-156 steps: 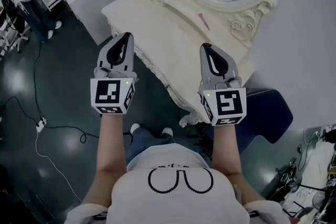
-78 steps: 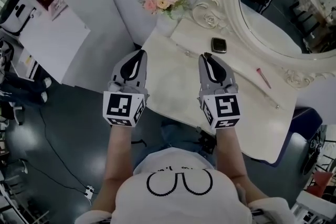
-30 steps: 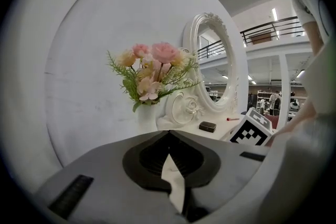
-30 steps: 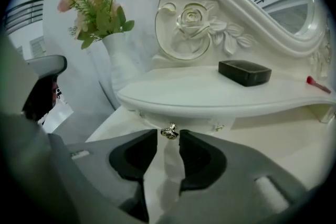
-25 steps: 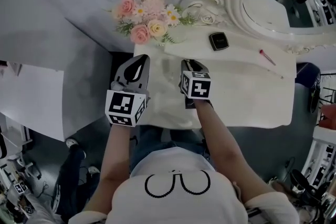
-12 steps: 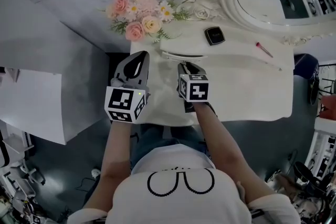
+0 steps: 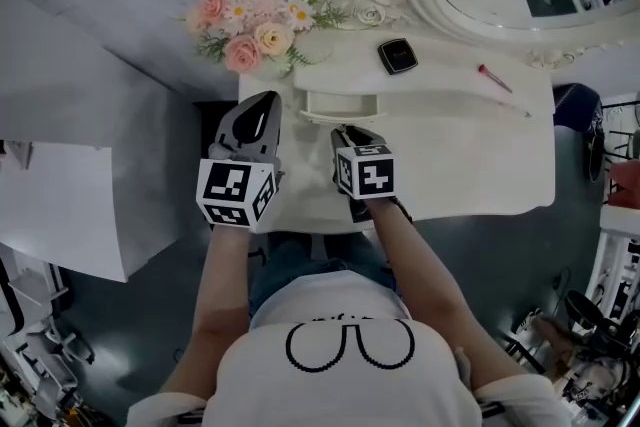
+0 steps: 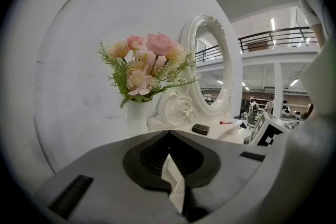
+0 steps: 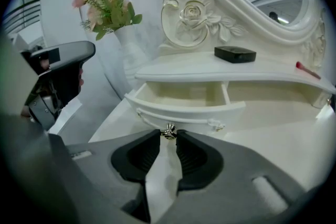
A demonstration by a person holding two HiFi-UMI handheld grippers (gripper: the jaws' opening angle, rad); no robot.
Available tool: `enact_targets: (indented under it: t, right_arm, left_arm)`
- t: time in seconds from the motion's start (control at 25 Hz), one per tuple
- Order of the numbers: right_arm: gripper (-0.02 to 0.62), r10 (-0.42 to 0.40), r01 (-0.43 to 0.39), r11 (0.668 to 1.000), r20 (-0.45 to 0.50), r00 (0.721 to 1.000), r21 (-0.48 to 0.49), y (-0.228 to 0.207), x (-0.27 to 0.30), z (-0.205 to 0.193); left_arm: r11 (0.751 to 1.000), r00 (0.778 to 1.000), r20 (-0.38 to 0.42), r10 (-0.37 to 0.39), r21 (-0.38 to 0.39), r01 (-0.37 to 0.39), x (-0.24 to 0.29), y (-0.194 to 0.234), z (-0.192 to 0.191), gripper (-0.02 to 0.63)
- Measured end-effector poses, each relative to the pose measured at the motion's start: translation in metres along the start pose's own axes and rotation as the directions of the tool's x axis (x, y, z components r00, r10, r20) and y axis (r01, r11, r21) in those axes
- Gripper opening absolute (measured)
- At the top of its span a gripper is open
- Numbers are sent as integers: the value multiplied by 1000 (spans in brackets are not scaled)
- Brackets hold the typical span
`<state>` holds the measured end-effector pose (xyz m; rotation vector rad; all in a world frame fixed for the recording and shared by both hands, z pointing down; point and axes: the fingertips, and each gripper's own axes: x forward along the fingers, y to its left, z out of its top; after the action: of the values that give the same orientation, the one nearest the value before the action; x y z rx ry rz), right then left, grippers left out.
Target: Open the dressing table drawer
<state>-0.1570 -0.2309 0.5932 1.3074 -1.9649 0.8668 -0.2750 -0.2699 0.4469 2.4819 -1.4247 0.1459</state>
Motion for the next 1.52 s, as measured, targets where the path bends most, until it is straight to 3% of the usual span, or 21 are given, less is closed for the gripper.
enact_targets:
  t: [0.36, 0.44, 0.72, 0.8, 0.92, 1.04, 1.12, 1.32, 1.44, 1.52]
  right_arm:
    - [103, 41, -40, 999, -61, 997, 12, 8, -5, -17]
    - [178, 73, -70, 997, -105, 992, 32, 8, -6, -23]
    - [190, 134, -130, 991, -199, 971, 33, 1, -49, -17]
    - [167, 135, -133, 991, -146, 980, 27, -4, -66, -3]
    - [-2, 104, -103, 995, 13, 995, -14, -14, -95, 33]
    - [-5, 56, -44, 996, 163, 985, -78, -21, -125, 69]
    - [-5, 36, -1, 992, 278, 960, -124, -24, -149, 95]
    - [-5, 76, 15, 985, 517, 853, -170, -15, -208, 148]
    - [-5, 104, 41, 977, 636, 764, -210, -6, -243, 171]
    - [-5, 112, 90, 968, 722, 682, -235, -2, -268, 185]
  left_arm:
    - [1000, 1000, 23, -11, -5, 11, -3, -6, 8, -2]
    - [1000, 1000, 27, -14, -3, 14, -6, -8, 11, -2]
    - [1000, 998, 68, -19, 12, 18, -17, -15, 29, -2]
    - [1000, 996, 82, -20, 22, 19, -20, -19, 35, -2]
    - [999, 994, 103, -26, 48, 22, -24, -24, 47, -2]
    - [997, 989, 147, -30, 80, 18, -29, -30, 67, -2]
    - [994, 981, 193, -28, 109, 7, -34, -35, 84, -2]
    - [982, 962, 270, -30, 187, -22, -44, -42, 120, -2]
    - [974, 950, 311, -26, 220, -46, -50, -45, 142, -2]
    - [970, 939, 343, -23, 234, -62, -54, -46, 157, -2]
